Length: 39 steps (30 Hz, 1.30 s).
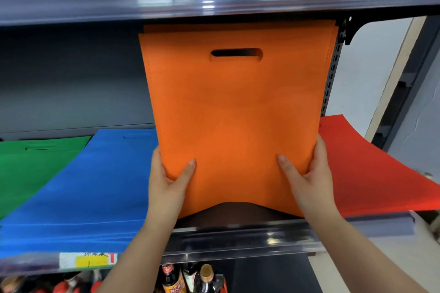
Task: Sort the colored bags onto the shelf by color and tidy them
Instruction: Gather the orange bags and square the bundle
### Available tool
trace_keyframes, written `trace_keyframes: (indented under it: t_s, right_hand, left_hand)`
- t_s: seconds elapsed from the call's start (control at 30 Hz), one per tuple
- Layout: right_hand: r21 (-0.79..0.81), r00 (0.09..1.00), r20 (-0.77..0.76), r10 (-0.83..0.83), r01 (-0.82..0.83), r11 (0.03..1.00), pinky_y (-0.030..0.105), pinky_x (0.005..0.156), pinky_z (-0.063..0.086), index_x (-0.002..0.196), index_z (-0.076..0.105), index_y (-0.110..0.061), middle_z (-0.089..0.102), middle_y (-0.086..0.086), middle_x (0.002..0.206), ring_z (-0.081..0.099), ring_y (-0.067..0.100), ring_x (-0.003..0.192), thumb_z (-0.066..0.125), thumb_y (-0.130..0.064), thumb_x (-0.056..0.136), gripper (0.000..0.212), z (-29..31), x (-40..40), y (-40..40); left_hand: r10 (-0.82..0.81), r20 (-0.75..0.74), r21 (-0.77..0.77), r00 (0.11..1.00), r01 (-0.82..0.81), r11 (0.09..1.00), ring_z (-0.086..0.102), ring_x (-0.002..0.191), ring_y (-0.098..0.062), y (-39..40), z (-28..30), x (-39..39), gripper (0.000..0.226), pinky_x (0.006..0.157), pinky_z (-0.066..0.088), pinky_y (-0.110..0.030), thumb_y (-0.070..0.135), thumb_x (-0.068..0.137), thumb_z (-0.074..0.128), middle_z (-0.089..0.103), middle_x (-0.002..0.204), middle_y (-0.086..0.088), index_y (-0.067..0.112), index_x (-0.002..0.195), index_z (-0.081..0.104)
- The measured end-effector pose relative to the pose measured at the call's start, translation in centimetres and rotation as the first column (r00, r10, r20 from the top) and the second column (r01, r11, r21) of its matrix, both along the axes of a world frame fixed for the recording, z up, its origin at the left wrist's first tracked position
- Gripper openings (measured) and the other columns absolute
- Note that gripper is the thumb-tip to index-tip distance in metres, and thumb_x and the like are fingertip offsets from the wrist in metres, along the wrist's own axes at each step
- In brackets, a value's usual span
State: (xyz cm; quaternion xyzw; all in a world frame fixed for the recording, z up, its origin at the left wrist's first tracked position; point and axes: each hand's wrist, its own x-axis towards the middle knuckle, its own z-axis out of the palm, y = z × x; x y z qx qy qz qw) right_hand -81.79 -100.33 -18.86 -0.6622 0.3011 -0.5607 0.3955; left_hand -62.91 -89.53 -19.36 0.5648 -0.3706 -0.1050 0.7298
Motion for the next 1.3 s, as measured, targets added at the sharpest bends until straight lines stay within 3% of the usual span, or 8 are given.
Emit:
trace_keyframes:
  t_s: [0.23,0.47,0.63,0.9,1.0,1.1,1.2,1.3]
  right_hand:
    - [0.05,1.0,-0.029,-0.002,0.003,0.999,0.003,0.073,0.044,0.124,0.04,-0.04,0.056,-0.032,0.1,0.055,-0.02,0.09,0.06,-0.009,0.089,0.051,0.3,0.1,-0.5]
    - [0.191,0.989,-0.059,0.138,-0.124,0.974,0.036,0.094,0.048,0.114,0.047,-0.042,0.06,-0.013,0.115,0.059,0.012,0.108,0.062,-0.006,0.088,0.047,4.4,0.2,-2.3]
    - [0.368,0.958,-0.228,0.175,-0.082,0.926,0.044,0.093,0.049,0.117,0.052,-0.022,0.064,0.005,0.111,0.061,0.025,0.104,0.063,-0.002,0.085,0.039,3.1,1.5,-2.4]
    - [0.129,0.735,-0.678,0.006,0.111,0.985,0.023,0.063,0.032,0.118,0.053,-0.002,0.062,0.014,0.11,0.057,0.032,0.106,0.062,-0.008,0.083,0.036,1.3,2.2,-3.1]
    - [-0.032,0.685,-0.723,-0.09,0.097,0.995,0.029,0.087,0.041,0.132,0.05,-0.008,0.056,0.011,0.127,0.049,0.029,0.12,0.061,-0.015,0.087,0.047,1.5,0.5,-3.5]
    - [-0.096,0.47,-0.874,-0.123,0.082,0.992,0.045,0.114,0.023,0.143,0.038,-0.021,0.034,0.005,0.151,0.023,0.023,0.142,0.055,-0.035,0.092,0.055,0.5,-1.6,-4.5]
    - [0.032,0.269,-0.963,0.008,0.086,0.996,0.057,0.113,0.005,0.147,0.028,-0.032,0.018,-0.003,0.157,0.007,0.019,0.146,0.041,-0.047,0.096,0.054,-0.9,-2.7,-5.2]
    - [0.063,0.283,-0.958,0.036,0.087,0.994,0.055,0.113,0.001,0.146,0.028,-0.034,0.015,-0.005,0.158,0.005,0.017,0.146,0.035,-0.044,0.099,0.049,-1.4,-2.7,-5.7]
  left_hand:
    - [-0.008,0.025,0.059,1.0,0.007,0.998,0.061,0.083,0.01,-0.2,0.6,-0.1,0.03,0.07,0.047,-0.01,0.011,0.09,0.059,0.065,0.089,0.023,0.038,0.1,0.049]
    - [-0.007,0.005,0.155,1.0,0.006,0.988,0.063,0.084,-0.005,0.5,4.5,1.7,0.025,0.072,0.049,-0.022,0.012,0.089,0.062,0.065,0.094,0.012,0.033,0.096,0.052]
    - [0.005,-0.087,0.36,0.996,0.026,0.933,0.059,0.084,-0.018,0.9,3.9,2.6,0.02,0.067,0.046,-0.028,0.008,0.087,0.063,0.062,0.093,0.002,0.023,0.091,0.051]
    - [0.027,-0.096,0.656,0.995,0.043,0.754,0.052,0.095,-0.028,-0.3,1.7,3.9,0.036,0.081,0.041,-0.038,0.011,0.088,0.064,0.057,0.12,-0.015,0.007,0.121,0.05]
    - [0.043,-0.069,0.694,0.997,0.017,0.72,0.053,0.105,-0.033,-0.9,1.7,4.5,0.044,0.082,0.04,-0.038,0.014,0.088,0.064,0.055,0.124,-0.016,0.005,0.128,0.047]
    - [0.033,-0.043,0.719,0.999,0.008,0.695,0.052,0.111,-0.035,-1.7,1.6,4.6,0.046,0.082,0.04,-0.038,0.016,0.088,0.065,0.055,0.126,-0.016,0.006,0.129,0.046]
    - [0.018,-0.034,0.741,0.999,0.013,0.672,0.053,0.11,-0.035,-2.5,1.4,4.4,0.045,0.081,0.041,-0.037,0.018,0.087,0.066,0.056,0.124,-0.017,0.003,0.126,0.048]
    - [0.002,0.001,0.766,1.0,-0.002,0.642,0.055,0.109,-0.035,-3.3,1.0,4.5,0.048,0.082,0.044,-0.038,0.023,0.086,0.068,0.058,0.122,-0.017,0.001,0.125,0.051]
